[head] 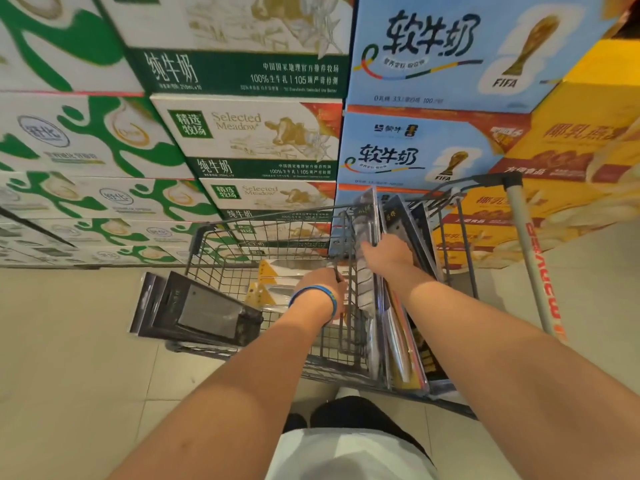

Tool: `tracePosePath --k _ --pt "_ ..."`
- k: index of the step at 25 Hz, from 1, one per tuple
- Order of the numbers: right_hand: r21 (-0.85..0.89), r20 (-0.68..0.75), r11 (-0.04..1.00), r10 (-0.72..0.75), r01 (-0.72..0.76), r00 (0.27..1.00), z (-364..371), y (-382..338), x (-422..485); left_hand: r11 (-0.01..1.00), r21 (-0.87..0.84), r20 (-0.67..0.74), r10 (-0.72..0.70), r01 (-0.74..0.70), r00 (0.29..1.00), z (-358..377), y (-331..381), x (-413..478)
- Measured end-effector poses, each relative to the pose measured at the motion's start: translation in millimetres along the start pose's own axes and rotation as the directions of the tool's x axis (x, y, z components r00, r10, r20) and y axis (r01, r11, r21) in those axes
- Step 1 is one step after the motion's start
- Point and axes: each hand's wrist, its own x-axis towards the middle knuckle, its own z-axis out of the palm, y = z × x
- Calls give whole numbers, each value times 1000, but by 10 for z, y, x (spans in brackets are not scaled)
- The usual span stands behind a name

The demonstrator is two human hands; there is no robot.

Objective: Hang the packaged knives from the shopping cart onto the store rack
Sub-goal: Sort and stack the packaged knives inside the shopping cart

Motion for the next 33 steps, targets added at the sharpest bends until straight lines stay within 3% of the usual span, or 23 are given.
tracePosePath --k 3,7,11,12,13,16,18,20,23,26,29,31,33 --pt "112 -72 992 -54 62 996 -146 61 -200 991 -126 68 -26 35 997 28 -69 62" --pt "243 -242 958 -94 154 966 -363 98 -552 998 -41 85 48 -45 995 -36 -71 110" --pt "285 -478 938 -40 198 878 -467 154 -935 948 287 134 102 -137 986 -75 -95 99" --pt "317 -523 919 -36 234 851 -481 178 -1026 945 296 149 98 -139 984 -73 -135 96" --pt "359 -556 896 -21 263 831 -511 188 -1114 966 225 167 87 -124 982 -78 -186 92" --pt "445 -620 820 -8 361 784 -686 83 -1328 979 -194 133 84 -57 988 -255 -212 -39" --pt "412 -683 785 -70 462 727 -878 -134 -1442 911 -395 27 139 -117 990 -554 -61 -138" --pt "297 -767 763 -167 574 619 -1084 -398 -1534 752 -640 -8 200 -158 980 -980 210 -292" --pt "144 -861 692 -265 707 434 -1311 -844 -1634 581 -763 -86 345 -285 935 -1616 511 -572" --pt "100 -901 598 -285 795 327 -1385 -1274 -1729 469 -807 -115 472 -359 874 -2093 641 -830" --pt "176 -879 547 -288 818 381 -1268 -1662 -1841 406 -829 -183 451 -383 874 -2350 569 -917" --pt "215 -843 571 -300 792 445 -1054 -1836 -1867 389 -853 -184 402 -349 897 -2420 412 -871" --pt "213 -821 579 -330 787 466 -740 -1912 -1890 247 -919 -181 426 -306 886 -2390 159 -826"
